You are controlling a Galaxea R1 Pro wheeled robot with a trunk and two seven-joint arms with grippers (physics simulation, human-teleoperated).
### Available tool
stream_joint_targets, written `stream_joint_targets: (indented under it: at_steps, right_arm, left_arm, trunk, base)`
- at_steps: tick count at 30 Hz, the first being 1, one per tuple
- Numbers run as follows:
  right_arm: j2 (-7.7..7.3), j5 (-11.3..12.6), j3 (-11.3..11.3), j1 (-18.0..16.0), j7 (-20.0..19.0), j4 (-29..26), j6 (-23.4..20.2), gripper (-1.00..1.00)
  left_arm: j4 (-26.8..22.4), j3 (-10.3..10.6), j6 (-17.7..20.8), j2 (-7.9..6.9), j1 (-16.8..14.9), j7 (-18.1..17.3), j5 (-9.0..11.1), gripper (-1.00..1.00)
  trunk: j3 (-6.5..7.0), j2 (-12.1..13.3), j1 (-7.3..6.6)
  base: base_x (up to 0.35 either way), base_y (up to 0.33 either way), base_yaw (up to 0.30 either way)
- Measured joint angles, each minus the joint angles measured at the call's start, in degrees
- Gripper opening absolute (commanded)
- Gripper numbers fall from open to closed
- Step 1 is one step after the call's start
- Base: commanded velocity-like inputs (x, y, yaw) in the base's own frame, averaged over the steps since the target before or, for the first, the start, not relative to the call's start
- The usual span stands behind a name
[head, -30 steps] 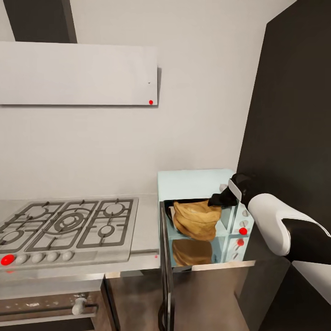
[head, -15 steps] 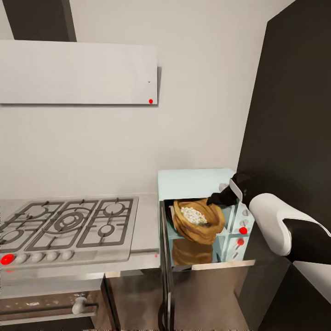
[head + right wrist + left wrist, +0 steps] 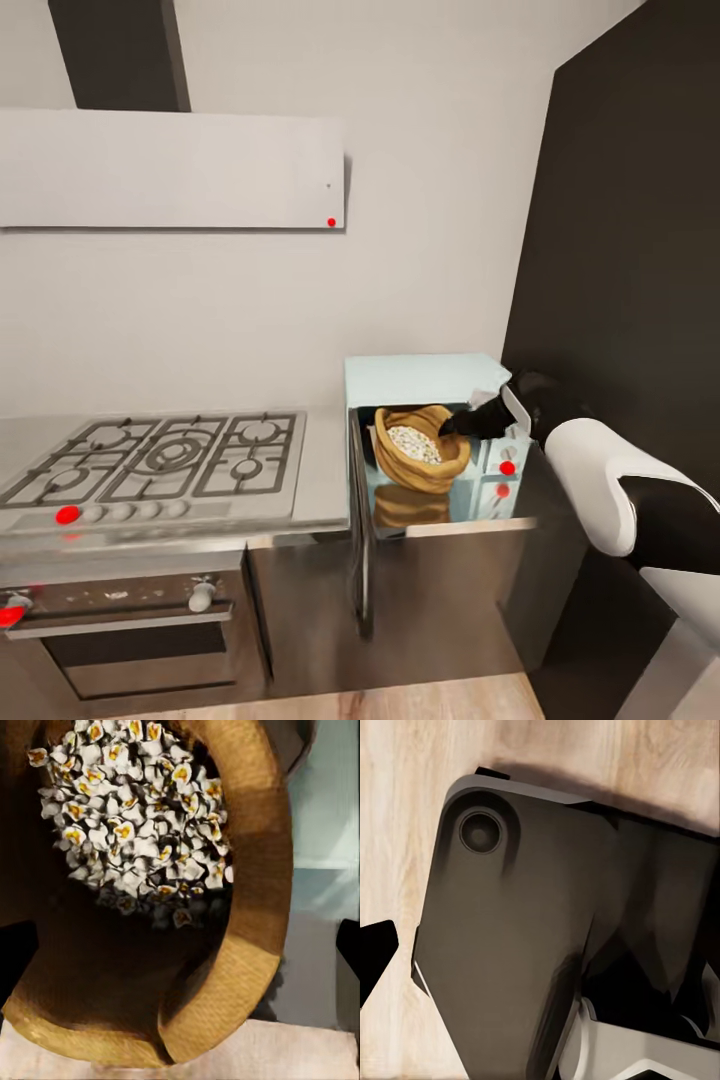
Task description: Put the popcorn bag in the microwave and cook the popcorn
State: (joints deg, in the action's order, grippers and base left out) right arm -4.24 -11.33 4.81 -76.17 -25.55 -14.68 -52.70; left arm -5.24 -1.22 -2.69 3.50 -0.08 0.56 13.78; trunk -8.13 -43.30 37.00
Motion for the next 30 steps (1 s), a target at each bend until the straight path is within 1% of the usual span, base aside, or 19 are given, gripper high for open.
stream_joint_targets:
  at_steps: [1,2,3,6,7,8,9,10,12,13,15,16,17,19,21,22,27,30]
  right_arm:
    - [-0.70,-0.1,0.0,0.0,-2.6,-0.9,0.3,1.00]
    - [-2.05,-0.3,-0.1,0.0,-5.0,-1.5,0.6,1.00]
    - [-3.04,-0.2,0.0,0.0,-6.1,-1.7,0.8,1.00]
    - [-4.36,-0.8,-0.1,0.2,-6.7,-1.2,2.6,1.00]
    - [-4.62,-1.7,-0.1,0.7,-6.7,-1.2,3.6,1.00]
    - [-5.10,-7.3,0.1,4.5,-6.6,-1.1,11.4,1.00]
    - [-5.12,-8.5,-0.1,9.6,-6.6,-1.0,14.5,1.00]
    - [-5.08,-8.7,0.0,10.3,-6.5,-1.0,16.2,1.00]
    - [-4.71,-9.1,0.0,13.1,-6.4,-1.0,19.7,1.00]
    - [-4.45,-9.0,0.0,14.5,-6.3,-1.0,21.3,1.00]
    - [-4.18,-8.7,0.1,16.2,-6.3,-0.9,23.6,1.00]
    - [-4.09,-8.6,0.2,16.7,-6.2,-0.9,24.4,1.00]
    - [-3.53,-8.5,0.3,17.3,-6.2,-0.9,25.5,1.00]
    - [-2.89,-7.9,0.9,18.0,-5.6,-0.2,26.1,1.00]
    - [-2.24,-7.2,1.6,18.6,-5.0,-0.8,26.7,1.00]
    - [-1.92,-6.9,1.8,18.7,-5.2,-1.2,27.0,1.00]
    - [-1.51,-5.2,3.5,18.3,-6.8,-2.8,25.4,1.00]
    - [-1.29,-4.4,3.8,18.3,-7.7,-3.7,25.1,1.00]
  left_arm:
    - [0.0,0.0,0.0,0.01,0.0,0.0,0.0,1.00]
    - [0.0,0.0,0.0,0.00,0.0,0.0,0.0,1.00]
    - [0.0,0.0,0.0,0.01,0.0,0.0,0.0,1.00]
    - [0.0,0.0,0.0,-0.02,0.0,0.0,0.0,1.00]
    - [0.0,0.0,0.0,-0.05,0.0,0.0,0.0,1.00]
    - [0.0,0.1,0.0,-0.08,0.0,0.0,0.0,1.00]
    - [0.0,0.1,0.0,-0.08,0.0,-0.1,0.0,1.00]
    - [0.0,0.2,0.0,-0.08,0.0,-0.1,-0.1,1.00]
    - [0.0,0.2,0.0,-0.14,0.0,-0.1,-0.1,1.00]
    - [0.0,0.2,0.0,-0.16,0.0,-0.1,-0.1,1.00]
    - [0.0,0.2,0.0,-0.17,0.0,-0.1,-0.1,1.00]
    - [0.0,0.2,0.0,-0.17,0.0,-0.1,-0.1,1.00]
    - [0.0,0.2,0.0,-0.17,0.0,-0.1,-0.1,1.00]
    - [-0.1,0.1,0.0,-0.17,0.0,-0.1,0.0,1.00]
    - [-0.1,0.1,0.0,-0.17,0.0,-0.1,0.0,1.00]
    - [-0.1,0.1,0.0,-0.17,0.0,-0.1,0.0,1.00]
    - [-0.1,0.1,0.0,-0.17,0.0,-0.1,0.0,1.00]
    - [-0.1,0.1,0.0,-0.17,0.0,-0.1,0.0,1.00]
  trunk:
    - [0.00,0.0,0.00]
    - [0.00,0.0,0.00]
    - [0.00,0.0,0.00]
    - [0.00,0.0,0.00]
    - [0.00,0.0,0.00]
    - [0.01,0.0,-0.03]
    - [-0.02,0.0,-0.02]
    - [-0.01,0.0,-0.03]
    - [-0.01,0.0,-0.03]
    - [-0.01,0.0,-0.03]
    - [-0.01,0.0,-0.03]
    - [-0.01,0.0,-0.03]
    - [-0.01,0.0,-0.03]
    - [-0.01,0.0,-0.03]
    - [-0.01,0.0,-0.03]
    - [-0.01,0.0,-0.03]
    - [-0.01,0.0,-0.03]
    - [-0.01,0.0,-0.03]
  base:
    - [-0.346,0.000,0.000]
    - [-0.346,0.000,0.000]
    - [-0.346,0.000,0.000]
    - [-0.346,0.000,0.000]
    - [-0.151,0.000,0.000]
    - [-0.077,0.000,0.000]
    - [-0.049,0.000,0.000]
    - [-0.025,0.000,0.000]
    - [-0.012,0.000,0.000]
    - [-0.005,0.000,0.000]
    - [-0.002,0.000,0.000]
    - [0.000,0.000,0.000]
    - [0.000,0.000,0.000]
    - [0.000,0.000,0.000]
    - [0.000,0.000,0.000]
    - [0.000,0.000,0.000]
    - [0.000,0.000,0.000]
    - [0.000,0.000,0.000]
